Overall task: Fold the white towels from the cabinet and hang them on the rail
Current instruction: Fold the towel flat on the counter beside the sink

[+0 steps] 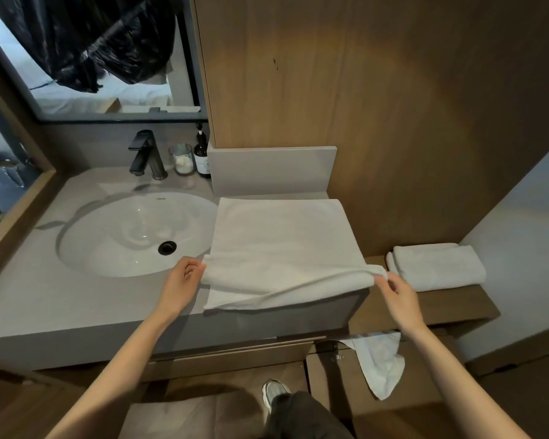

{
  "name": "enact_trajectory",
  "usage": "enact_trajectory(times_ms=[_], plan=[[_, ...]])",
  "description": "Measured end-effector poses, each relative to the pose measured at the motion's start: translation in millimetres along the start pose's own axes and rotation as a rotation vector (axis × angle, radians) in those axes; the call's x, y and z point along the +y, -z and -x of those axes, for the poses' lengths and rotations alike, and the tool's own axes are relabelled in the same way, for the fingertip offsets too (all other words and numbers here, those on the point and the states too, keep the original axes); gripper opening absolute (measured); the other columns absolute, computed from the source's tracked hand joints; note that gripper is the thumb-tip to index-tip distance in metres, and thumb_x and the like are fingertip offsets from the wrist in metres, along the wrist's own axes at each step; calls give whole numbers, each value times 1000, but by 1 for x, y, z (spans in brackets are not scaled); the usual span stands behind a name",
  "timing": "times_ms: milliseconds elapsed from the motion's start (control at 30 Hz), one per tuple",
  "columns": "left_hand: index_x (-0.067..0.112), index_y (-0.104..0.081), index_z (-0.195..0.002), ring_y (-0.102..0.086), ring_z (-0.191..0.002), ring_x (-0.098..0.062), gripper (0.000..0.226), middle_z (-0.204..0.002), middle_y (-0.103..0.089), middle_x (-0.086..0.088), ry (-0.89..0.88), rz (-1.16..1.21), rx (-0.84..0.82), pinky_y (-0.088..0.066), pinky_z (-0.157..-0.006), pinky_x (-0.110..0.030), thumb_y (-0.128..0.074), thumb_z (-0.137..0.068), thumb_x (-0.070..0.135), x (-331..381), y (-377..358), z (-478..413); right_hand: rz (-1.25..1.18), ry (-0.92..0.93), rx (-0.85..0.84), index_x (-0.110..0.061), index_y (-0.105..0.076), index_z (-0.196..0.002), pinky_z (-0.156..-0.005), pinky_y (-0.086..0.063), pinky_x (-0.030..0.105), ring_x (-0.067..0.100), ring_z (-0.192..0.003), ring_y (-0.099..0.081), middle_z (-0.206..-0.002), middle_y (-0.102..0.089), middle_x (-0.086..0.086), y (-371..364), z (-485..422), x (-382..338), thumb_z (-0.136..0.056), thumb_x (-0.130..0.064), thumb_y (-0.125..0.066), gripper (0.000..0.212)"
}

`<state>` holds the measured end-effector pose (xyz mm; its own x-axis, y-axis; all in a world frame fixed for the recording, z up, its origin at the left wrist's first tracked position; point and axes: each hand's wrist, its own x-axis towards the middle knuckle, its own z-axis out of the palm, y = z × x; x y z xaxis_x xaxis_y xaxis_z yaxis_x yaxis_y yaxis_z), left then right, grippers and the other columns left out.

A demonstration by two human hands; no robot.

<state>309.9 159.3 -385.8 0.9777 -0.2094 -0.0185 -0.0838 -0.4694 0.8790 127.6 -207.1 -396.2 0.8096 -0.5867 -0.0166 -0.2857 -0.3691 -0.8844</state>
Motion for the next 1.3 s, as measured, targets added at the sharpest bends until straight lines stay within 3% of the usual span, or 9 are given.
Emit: enact_trajectory(times_ms=[167,333,467,567,667,767,900,1133,1300], plan=[[3,-55,-99,-50,-72,-17,13,-71,-52,0,46,54,-107,-39,-60,-8,-56,-95,16,7,1,-7,-36,-31,-7,-18,-62,-100,-67,-42,25,13,-83,-56,-88,-63,1,-7,-19,-8,-101,-25,-47,17],[41,-58,-109,-60,-88,-4,56,-88,-62,9,36,-47,-287,-46,-77,-17,-47,-68,78,6,7,14,-77,-14,-56,-14,-62,-104,-72,-43,25,17,-91,-58,-97,-64,6,-11,-24,-12,-101,-18,-45,18],[40,-71,-61,-63,-74,-1,68,-73,-71,11,1,-305,-263,-48,-82,-29,-20,-84,81,5,-7,21,-87,-15,-102,-12,-65,-94,-77,-43,29,22,-94,-58,-95,-65,7,-8,-17,-7,-100,-7,-41,25],[28,-70,-54,-58,-73,-2,70,-72,-64,9,-127,-427,-186,-44,-88,-34,-25,-95,64,6,-23,19,-12,-21,-143,-19,-70,-86,-87,-45,27,12,-104,-60,-103,-70,-6,-3,-6,-1,-96,-2,-42,34],[32,-73,-83,-54,-100,-8,47,-103,-59,15,-286,-481,-266,-41,-92,-32,-34,-97,55,8,-43,11,77,-80,-276,-17,-69,-77,-78,-45,12,10,-109,-60,-106,-70,-10,2,8,4,-98,-3,-38,41],[34,-65,-119,-42,-129,-18,29,-137,-51,5,-420,-591,-363,-30,-106,-34,-44,-99,39,1,-68,-8,181,-98,-334,-25,-70,-82,-93,-41,25,12,-117,-54,-119,-64,-8,-2,15,14,-102,-10,-34,44],[45,-45,-137,-16,-145,-27,37,-158,-23,4,-426,-771,-435,-15,-117,-47,-38,-101,37,1,-95,-35,388,-29,-208,-29,-64,-109,-97,-30,28,19,-124,-37,-126,-50,-5,-17,15,15,-101,-16,-40,29],[42,-44,-137,-42,-117,-28,38,-144,-40,3,-419,-962,-318,-37,-92,-38,-33,-102,34,4,-99,-38,609,-26,-242,-25,-40,-144,-101,-37,30,21,-130,-27,-143,-34,3,-50,-2,7,-102,-26,-40,42],[30,-69,-108,-55,-70,-23,28,-94,-62,-1,-524,-908,-209,-41,-63,-33,-48,-90,22,-8,-94,-22,819,11,-222,-26,-36,-147,-99,-40,31,22,-124,-34,-139,-37,5,-62,-26,-3,-102,-26,-36,45]])
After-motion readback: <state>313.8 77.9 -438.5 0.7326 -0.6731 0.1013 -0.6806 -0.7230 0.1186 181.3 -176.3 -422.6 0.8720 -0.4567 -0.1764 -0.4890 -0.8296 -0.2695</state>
